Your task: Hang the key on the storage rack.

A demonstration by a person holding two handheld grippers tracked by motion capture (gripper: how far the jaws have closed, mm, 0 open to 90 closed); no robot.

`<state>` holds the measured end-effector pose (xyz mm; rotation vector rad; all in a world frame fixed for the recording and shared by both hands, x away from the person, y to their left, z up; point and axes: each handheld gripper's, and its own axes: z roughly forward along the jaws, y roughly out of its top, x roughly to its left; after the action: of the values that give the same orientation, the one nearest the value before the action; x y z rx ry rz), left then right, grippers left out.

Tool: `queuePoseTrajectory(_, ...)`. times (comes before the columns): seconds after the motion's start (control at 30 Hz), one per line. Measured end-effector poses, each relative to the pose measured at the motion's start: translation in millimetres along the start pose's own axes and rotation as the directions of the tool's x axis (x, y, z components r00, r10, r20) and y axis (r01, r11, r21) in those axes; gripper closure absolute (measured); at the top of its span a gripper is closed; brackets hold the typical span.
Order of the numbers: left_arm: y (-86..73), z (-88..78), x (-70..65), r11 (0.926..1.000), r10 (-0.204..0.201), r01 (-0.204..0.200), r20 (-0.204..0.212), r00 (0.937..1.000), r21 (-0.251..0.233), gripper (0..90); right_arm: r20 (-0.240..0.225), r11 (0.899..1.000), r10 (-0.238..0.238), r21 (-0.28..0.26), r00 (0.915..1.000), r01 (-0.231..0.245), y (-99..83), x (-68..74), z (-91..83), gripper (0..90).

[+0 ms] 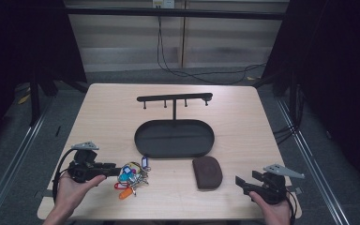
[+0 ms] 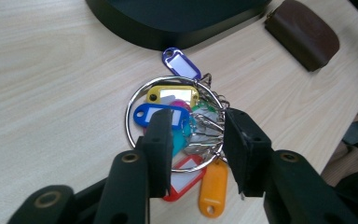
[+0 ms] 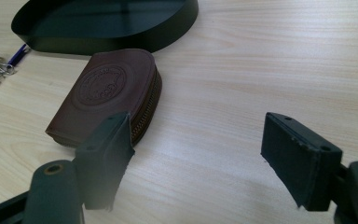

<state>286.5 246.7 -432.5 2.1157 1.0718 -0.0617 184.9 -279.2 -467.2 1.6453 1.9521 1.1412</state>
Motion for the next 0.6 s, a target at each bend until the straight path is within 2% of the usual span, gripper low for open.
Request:
queuePoseTrajectory(0.17, 4.4, 0.1, 5.2, 0.9994, -0.015, 0.014, 0.012, 0.9998, 0.031, 64.9, -0.006, 1.0, -0.008, 0.008, 0.9999, 0.008, 0.1, 0.7, 1.2, 24.5)
queuePoseTrajectory(0.4, 16.1, 4.4, 6.4, 0.9962, 0.014, -0.015, 0.011, 0.9998, 0.086, 67.4, -0.004, 1.0, -0.009, 0.013, 1.0, 0.009, 0.4, 0.8, 2.3, 24.5)
queuePoseTrajectory(0.47, 20.3, 6.0, 5.5, 0.9931, 0.031, -0.031, -0.001, 0.9995, 0.114, 68.1, -0.003, 1.0, -0.011, 0.014, 0.9999, 0.011, 0.3, 0.8, 2.6, 24.5)
queuePoseTrajectory(0.53, 24.0, 8.7, 2.5, 0.9913, 0.022, -0.022, 0.001, 0.9998, 0.129, 68.1, -0.006, 1.0, -0.007, 0.016, 1.0, 0.007, 0.2, 0.7, 2.6, 24.5)
queuePoseTrajectory(0.6, 26.5, 10.6, 0.8, 0.9839, 0.059, -0.058, 0.0, 0.9983, 0.169, 69.0, -0.005, 1.0, -0.007, 0.019, 1.0, 0.007, 0.2, 0.6, 2.7, 24.5)
